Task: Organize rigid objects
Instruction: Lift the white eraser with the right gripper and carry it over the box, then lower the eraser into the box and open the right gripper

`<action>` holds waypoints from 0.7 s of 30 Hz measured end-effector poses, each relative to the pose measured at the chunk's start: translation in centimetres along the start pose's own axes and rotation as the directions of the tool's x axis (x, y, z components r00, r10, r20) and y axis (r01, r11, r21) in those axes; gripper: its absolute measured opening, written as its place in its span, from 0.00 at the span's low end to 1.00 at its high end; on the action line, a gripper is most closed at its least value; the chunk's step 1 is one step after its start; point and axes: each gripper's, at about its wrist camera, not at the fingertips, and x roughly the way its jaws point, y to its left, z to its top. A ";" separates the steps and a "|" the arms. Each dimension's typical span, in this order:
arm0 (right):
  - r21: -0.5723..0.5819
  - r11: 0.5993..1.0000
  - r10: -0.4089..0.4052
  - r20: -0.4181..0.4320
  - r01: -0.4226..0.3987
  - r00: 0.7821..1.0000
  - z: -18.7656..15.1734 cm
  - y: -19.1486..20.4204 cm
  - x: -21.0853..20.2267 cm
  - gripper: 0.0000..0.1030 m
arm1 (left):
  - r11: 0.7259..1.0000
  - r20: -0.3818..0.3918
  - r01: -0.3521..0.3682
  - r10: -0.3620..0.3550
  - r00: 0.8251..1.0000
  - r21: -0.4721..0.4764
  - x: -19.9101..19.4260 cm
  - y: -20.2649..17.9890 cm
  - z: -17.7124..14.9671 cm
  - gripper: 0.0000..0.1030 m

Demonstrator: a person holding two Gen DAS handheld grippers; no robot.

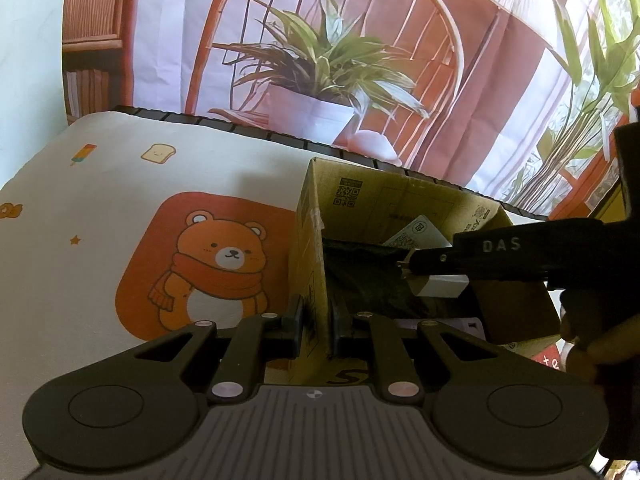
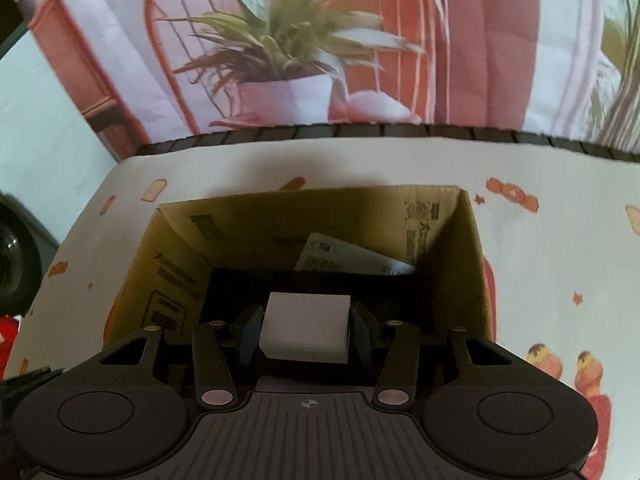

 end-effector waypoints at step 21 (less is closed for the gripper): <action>0.111 0.994 -0.032 0.161 0.014 0.986 0.2 -0.3 -0.8 0.50 | 1.000 0.000 -0.002 0.002 1.000 0.004 0.1 0.0 0.0 0.15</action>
